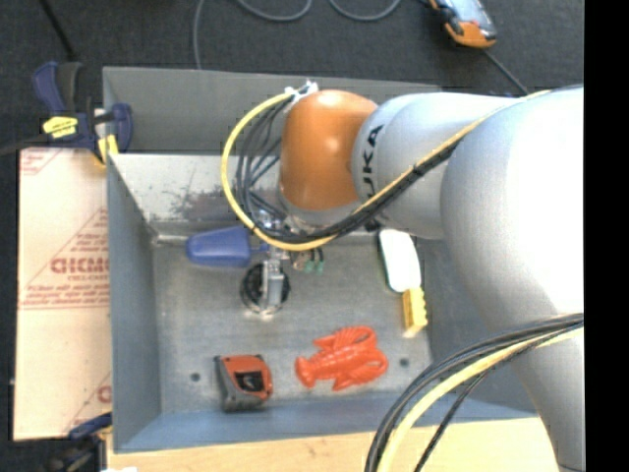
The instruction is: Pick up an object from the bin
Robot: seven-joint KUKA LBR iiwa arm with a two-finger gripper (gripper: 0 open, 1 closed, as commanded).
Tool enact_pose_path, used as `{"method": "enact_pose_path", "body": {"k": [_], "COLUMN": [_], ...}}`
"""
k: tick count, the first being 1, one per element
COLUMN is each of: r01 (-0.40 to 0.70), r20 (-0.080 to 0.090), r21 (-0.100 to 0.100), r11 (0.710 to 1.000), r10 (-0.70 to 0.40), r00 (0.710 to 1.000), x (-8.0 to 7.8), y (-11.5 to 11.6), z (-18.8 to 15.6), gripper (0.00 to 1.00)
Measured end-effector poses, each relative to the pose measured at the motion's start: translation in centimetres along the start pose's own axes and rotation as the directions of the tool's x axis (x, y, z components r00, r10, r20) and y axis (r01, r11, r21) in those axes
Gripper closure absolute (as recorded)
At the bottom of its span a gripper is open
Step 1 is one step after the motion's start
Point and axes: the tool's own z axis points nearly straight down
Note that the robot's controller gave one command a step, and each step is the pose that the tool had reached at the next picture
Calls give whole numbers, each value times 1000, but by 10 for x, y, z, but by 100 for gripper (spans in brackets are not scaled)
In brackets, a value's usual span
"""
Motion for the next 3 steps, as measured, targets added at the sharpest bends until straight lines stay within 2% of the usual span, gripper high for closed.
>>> {"method": "enact_pose_path", "body": {"k": [1,2,3], "r01": [511,510,495], "r20": [7,7,8], "r21": [2,2,2], "r11": [859,860,869], "r10": [-511,-510,-495], "r00": [859,860,869], "x": [-30,-30,14], "y": [20,20,28], "z": [23,23,-144], "gripper": [100,100,100]}}
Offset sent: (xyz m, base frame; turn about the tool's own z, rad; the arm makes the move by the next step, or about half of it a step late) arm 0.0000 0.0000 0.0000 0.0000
